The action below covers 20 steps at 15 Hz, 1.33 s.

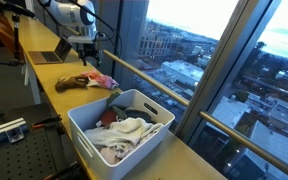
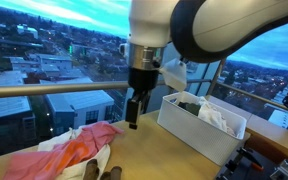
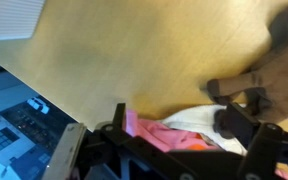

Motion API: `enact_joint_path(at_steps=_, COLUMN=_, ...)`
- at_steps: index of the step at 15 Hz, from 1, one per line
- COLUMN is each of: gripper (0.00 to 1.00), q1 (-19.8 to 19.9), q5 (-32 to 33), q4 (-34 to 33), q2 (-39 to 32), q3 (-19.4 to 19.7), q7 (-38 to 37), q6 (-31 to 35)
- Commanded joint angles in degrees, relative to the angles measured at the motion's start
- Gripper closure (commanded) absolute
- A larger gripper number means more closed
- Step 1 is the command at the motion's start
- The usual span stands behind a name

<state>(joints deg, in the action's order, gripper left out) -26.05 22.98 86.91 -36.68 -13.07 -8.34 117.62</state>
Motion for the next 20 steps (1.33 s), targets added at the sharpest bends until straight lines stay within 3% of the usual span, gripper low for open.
enact_joint_path(at_steps=1, gripper=0.00, q1=-4.04, q5=-3.78, q4=-13.82, q2=-11.85, q3=-0.48, q7=2.64, q6=0.02)
enact_joint_path(at_steps=9, gripper=0.00, q1=-10.86, q5=-8.93, q4=-35.80, q2=-30.75, q3=-3.34, q7=3.46, q6=-6.45)
enact_joint_path(at_steps=12, gripper=0.00, q1=-11.26, q5=-8.49, q4=-40.07, q2=-34.38, q3=-3.02, q7=4.14, q6=-8.54)
enact_joint_path(at_steps=13, gripper=0.00, q1=-12.29, q5=-10.79, q4=-39.71, q2=-33.84, q3=-0.15, q7=5.37, q6=-8.70)
enact_joint_path(at_steps=20, gripper=0.00, q1=-13.03, q5=-12.65, q4=-45.53, q2=-36.76, q3=2.40, q7=7.02, q6=-14.28)
